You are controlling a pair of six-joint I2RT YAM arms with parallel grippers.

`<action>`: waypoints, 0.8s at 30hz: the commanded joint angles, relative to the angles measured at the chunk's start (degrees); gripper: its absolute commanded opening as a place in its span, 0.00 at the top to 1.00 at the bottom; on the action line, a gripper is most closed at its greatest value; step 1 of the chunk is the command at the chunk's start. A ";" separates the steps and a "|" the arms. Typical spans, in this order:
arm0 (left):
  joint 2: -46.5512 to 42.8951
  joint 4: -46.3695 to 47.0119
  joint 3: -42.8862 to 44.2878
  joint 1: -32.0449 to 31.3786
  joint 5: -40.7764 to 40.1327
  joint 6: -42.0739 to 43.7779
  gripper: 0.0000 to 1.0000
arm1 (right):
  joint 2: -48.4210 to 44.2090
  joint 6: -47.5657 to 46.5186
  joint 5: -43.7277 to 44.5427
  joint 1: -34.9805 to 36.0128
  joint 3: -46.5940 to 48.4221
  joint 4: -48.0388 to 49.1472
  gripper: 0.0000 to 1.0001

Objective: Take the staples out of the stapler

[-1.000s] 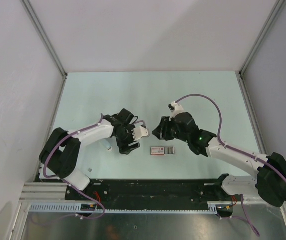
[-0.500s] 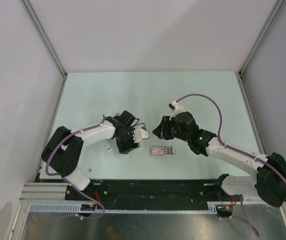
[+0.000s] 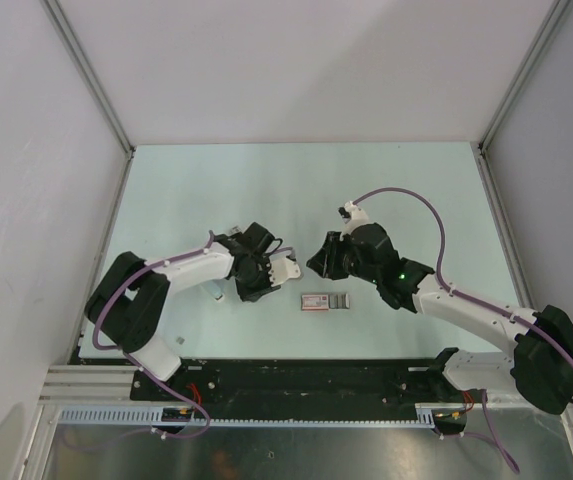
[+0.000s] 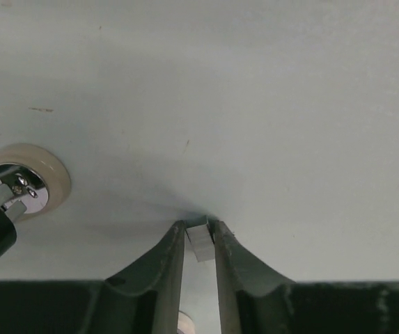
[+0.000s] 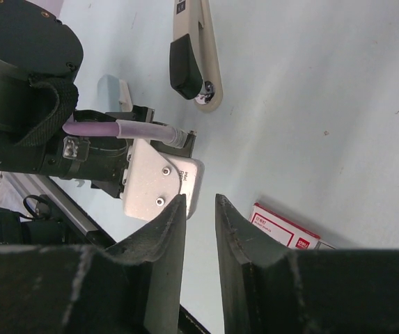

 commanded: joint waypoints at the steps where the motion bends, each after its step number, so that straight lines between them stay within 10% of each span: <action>1: 0.79 1.89 -2.28 -0.33 -1.71 0.49 0.74 | -1.90 0.12 -0.40 -0.21 -0.24 1.19 0.72; 13: -12.05 -1.35 2.63 -0.30 -0.11 -6.02 0.96 | -5.41 0.91 -4.35 -3.23 -0.16 2.26 0.72; 24: -26.08 -10.18 8.71 -0.21 18.22 -3.99 1.00 | -6.88 1.00 -4.62 -4.01 -0.26 1.18 0.74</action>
